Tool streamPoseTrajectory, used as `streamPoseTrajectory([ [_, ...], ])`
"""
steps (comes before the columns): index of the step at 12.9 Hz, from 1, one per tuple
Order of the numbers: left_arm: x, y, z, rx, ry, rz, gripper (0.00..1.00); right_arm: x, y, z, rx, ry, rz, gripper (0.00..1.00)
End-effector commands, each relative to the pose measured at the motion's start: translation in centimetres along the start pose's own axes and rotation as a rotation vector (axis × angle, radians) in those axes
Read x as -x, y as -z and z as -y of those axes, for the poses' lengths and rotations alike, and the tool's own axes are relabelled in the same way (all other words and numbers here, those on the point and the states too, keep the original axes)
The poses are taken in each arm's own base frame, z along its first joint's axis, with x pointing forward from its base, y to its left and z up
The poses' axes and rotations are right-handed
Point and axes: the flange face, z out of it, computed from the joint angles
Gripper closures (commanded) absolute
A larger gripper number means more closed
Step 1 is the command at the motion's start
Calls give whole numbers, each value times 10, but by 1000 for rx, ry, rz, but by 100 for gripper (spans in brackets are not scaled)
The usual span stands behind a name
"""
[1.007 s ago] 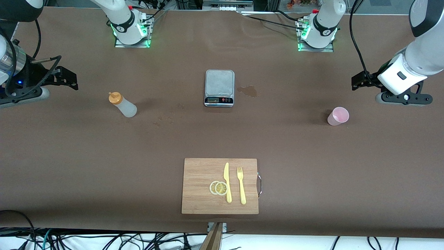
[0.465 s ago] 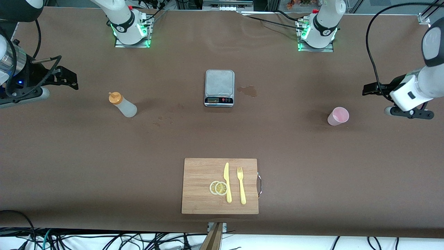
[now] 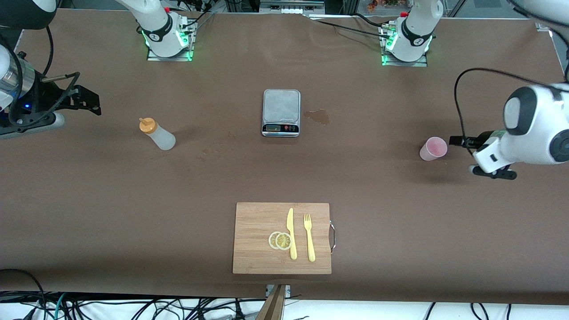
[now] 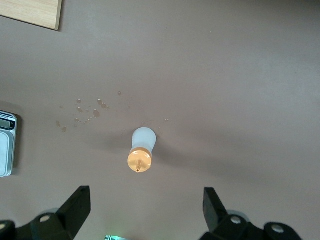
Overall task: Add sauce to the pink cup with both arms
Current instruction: 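Lower the left gripper onto the pink cup and grasp it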
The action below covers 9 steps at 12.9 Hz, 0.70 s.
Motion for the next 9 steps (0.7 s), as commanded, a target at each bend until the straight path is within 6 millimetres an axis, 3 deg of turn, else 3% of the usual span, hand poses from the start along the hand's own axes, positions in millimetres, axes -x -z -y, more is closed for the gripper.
streamPoseTrajectory([
  [1, -3, -21, -5, -39, -59, -7, 0, 2, 2, 0, -15, 2, -6, 0],
  [4, -2, -58, -10, -42, -78, 2, 9, 2, 1, 0, -15, 2, -4, 0],
  [5, -1, -62, -13, -41, -83, 5, 20, 2, 1, 0, -15, 3, -4, 0],
  [7, -4, -73, -11, -36, -82, 8, 58, 1, 0, 0, -15, 3, -3, 0],
  [9, -5, -77, -12, -35, -84, 13, 85, 1, -1, 1, -16, 5, -1, 0],
])
